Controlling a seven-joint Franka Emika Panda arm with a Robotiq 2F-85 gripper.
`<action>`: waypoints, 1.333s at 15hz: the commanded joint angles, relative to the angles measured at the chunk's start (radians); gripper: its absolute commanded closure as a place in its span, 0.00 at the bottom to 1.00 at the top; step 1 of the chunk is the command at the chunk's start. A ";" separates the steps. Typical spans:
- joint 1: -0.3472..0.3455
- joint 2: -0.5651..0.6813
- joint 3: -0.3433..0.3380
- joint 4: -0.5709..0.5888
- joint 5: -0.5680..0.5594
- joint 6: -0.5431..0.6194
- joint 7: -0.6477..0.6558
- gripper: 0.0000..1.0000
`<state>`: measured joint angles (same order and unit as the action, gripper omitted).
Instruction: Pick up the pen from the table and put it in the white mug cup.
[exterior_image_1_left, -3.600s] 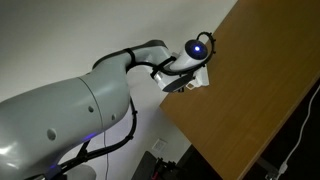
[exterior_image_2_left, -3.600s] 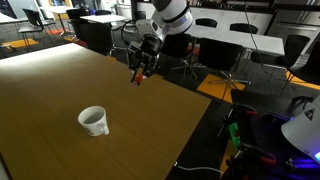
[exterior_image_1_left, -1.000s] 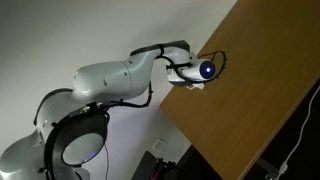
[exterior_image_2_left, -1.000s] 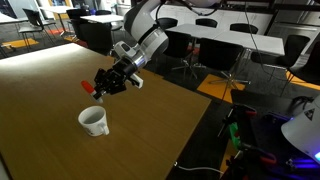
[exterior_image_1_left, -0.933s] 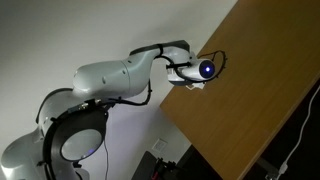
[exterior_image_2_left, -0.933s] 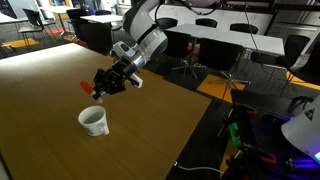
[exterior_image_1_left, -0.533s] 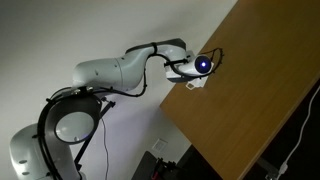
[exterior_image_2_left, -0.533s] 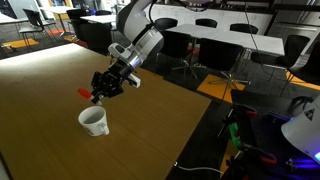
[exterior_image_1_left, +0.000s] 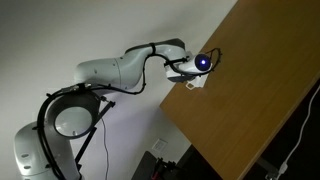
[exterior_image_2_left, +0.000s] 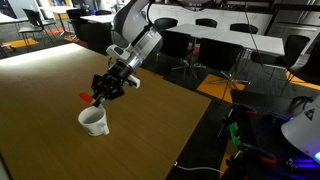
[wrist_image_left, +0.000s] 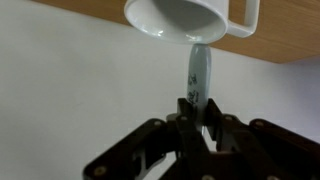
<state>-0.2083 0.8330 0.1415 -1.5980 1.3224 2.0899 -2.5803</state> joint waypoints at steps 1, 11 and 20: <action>0.021 0.011 -0.032 0.038 0.017 -0.080 0.020 0.95; 0.024 0.048 -0.040 0.088 0.022 -0.139 0.021 0.33; 0.012 -0.034 -0.043 0.022 0.035 -0.151 -0.021 0.00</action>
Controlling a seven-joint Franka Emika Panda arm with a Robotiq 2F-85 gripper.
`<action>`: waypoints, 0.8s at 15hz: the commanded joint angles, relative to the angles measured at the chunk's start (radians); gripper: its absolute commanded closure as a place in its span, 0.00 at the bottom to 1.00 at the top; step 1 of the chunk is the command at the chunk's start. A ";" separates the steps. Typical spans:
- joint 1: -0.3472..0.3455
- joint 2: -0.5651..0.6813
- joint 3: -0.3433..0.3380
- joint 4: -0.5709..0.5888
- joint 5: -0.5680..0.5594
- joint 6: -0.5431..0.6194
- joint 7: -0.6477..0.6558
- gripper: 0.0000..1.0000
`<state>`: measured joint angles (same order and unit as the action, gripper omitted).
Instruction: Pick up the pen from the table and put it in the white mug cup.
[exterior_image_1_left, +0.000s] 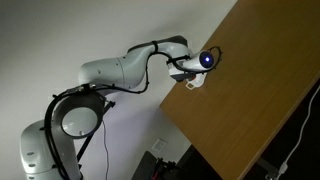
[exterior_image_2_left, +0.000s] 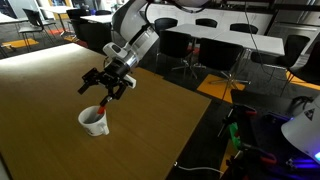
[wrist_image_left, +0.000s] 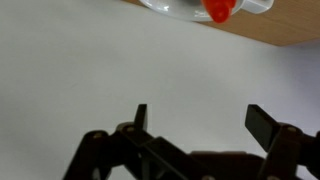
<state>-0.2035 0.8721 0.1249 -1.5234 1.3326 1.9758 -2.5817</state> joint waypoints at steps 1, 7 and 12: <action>0.003 -0.098 -0.028 -0.073 0.029 -0.039 -0.033 0.00; -0.118 -0.234 0.100 -0.096 -0.032 -0.026 -0.022 0.00; -0.152 -0.226 0.143 -0.048 -0.036 -0.015 -0.021 0.00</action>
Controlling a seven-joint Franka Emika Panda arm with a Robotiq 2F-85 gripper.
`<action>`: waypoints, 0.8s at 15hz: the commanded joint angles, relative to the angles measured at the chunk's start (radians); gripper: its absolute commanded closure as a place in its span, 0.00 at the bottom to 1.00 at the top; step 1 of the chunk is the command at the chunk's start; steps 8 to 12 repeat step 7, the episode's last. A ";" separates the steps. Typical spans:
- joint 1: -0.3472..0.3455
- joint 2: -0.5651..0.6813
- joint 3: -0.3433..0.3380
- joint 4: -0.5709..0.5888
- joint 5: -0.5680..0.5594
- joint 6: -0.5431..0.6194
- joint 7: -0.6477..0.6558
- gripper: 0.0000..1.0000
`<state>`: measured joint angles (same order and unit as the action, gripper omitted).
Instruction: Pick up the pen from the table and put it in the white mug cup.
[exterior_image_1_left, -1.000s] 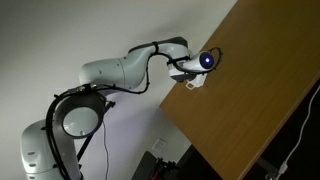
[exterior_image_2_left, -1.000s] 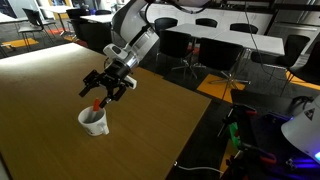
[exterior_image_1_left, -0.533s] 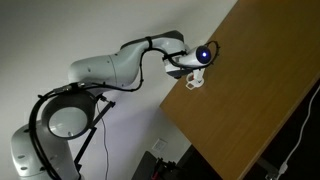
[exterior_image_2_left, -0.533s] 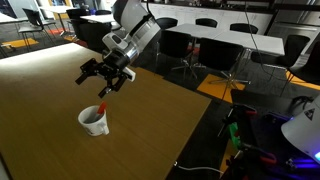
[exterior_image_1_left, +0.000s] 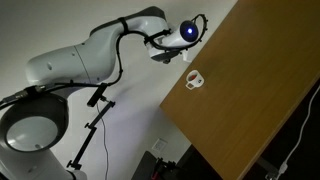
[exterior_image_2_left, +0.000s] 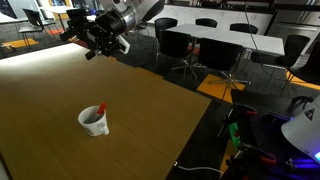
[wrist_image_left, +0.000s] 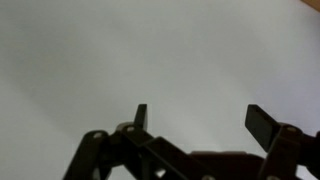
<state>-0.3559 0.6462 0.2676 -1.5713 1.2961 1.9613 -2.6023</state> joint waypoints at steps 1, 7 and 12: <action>0.000 0.001 -0.002 0.000 0.000 0.000 0.000 0.00; 0.003 0.018 -0.003 0.000 0.000 0.000 0.000 0.00; 0.003 0.018 -0.003 0.000 0.000 0.000 0.000 0.00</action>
